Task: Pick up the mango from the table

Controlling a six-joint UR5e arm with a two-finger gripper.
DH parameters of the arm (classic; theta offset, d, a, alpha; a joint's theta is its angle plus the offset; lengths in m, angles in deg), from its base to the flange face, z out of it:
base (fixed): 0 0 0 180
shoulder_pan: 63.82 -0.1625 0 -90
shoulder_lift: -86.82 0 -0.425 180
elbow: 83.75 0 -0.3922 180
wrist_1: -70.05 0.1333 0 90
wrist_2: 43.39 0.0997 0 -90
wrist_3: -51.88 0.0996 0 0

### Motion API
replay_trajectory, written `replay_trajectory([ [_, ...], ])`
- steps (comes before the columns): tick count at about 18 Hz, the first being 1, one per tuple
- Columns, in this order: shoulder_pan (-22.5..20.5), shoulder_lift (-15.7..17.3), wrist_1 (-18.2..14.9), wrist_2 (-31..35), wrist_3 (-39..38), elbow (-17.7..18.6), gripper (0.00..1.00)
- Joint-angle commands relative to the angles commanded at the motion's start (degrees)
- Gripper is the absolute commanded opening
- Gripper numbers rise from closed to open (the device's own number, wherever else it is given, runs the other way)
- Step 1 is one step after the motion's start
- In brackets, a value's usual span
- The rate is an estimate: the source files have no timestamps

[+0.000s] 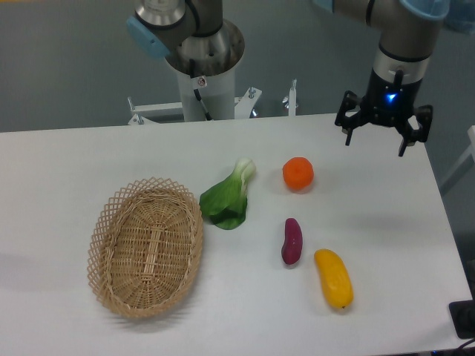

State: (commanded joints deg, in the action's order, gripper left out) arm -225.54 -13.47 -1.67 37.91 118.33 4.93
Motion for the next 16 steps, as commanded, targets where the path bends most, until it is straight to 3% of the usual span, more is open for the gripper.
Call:
replay_trajectory([
  [12, 0.3, -0.3, -0.1, -0.3, -4.3, 2.2, 1.00],
  [16, 3.8, -4.2, 5.4, -0.4, -11.0, 2.8, 1.00],
])
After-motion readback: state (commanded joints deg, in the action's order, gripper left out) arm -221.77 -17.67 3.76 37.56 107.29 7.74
